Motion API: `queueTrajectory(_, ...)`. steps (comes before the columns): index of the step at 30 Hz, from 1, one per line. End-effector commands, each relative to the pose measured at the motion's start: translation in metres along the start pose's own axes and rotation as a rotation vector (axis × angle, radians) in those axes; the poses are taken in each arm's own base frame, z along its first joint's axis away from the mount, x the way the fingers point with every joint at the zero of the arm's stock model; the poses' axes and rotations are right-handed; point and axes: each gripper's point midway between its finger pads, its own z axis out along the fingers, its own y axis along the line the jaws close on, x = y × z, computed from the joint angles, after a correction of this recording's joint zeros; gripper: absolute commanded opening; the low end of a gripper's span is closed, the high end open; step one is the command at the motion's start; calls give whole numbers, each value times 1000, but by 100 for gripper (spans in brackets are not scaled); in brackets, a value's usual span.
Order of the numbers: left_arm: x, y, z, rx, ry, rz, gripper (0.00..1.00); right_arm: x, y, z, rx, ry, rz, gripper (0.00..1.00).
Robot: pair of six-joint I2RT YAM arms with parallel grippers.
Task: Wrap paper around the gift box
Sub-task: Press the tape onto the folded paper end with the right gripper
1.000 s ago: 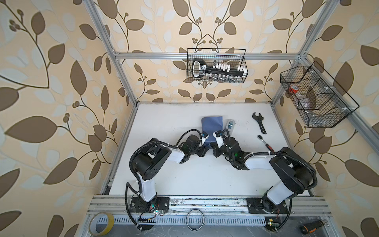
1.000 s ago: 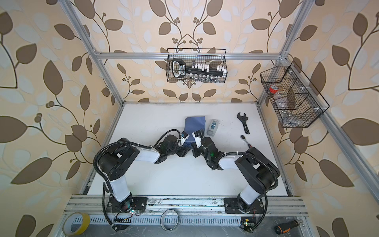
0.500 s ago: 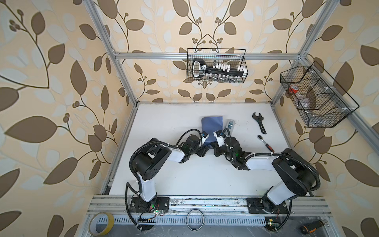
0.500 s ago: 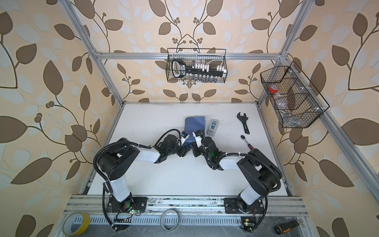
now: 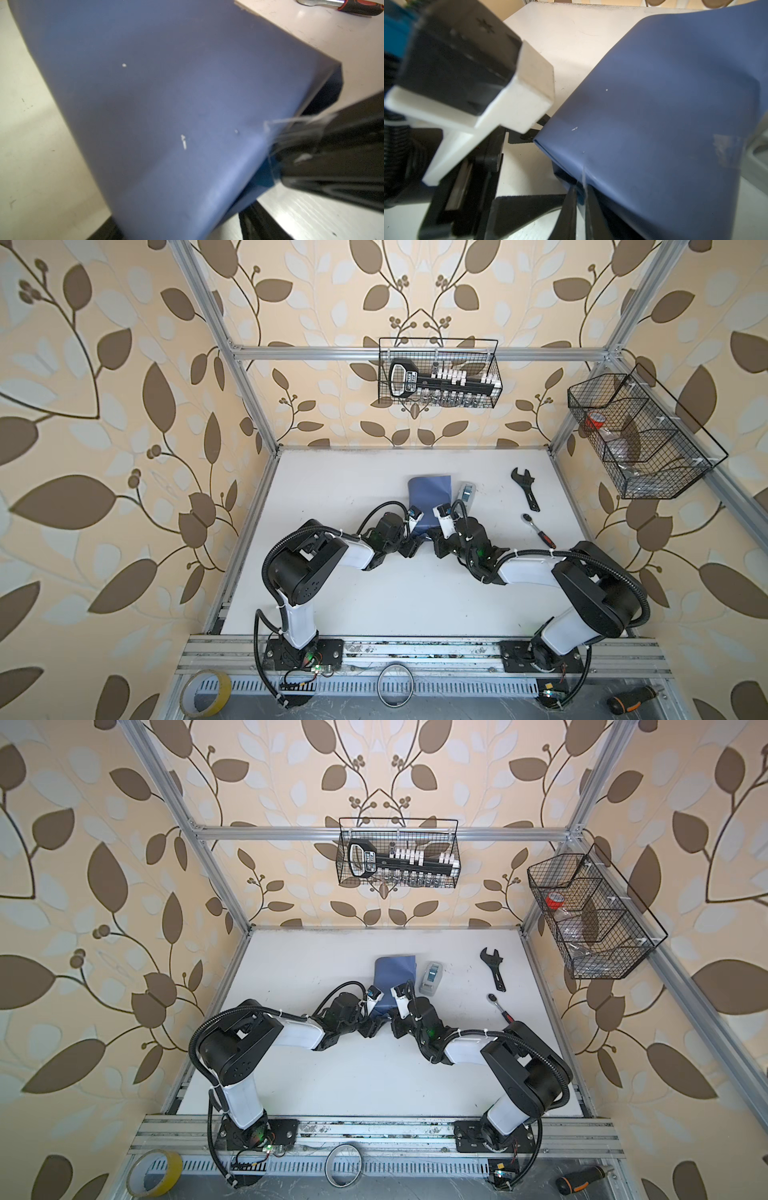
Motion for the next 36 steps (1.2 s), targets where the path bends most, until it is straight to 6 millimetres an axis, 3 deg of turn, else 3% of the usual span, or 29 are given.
queueTrajectory(1,-28,-2,-3,4,-73,5,71,-8,0,5,21,-13,-40,12)
queueTrajectory(36,-31,-2,-4,3,-80,4,72,-16,-5,2,142,-23,-143,20)
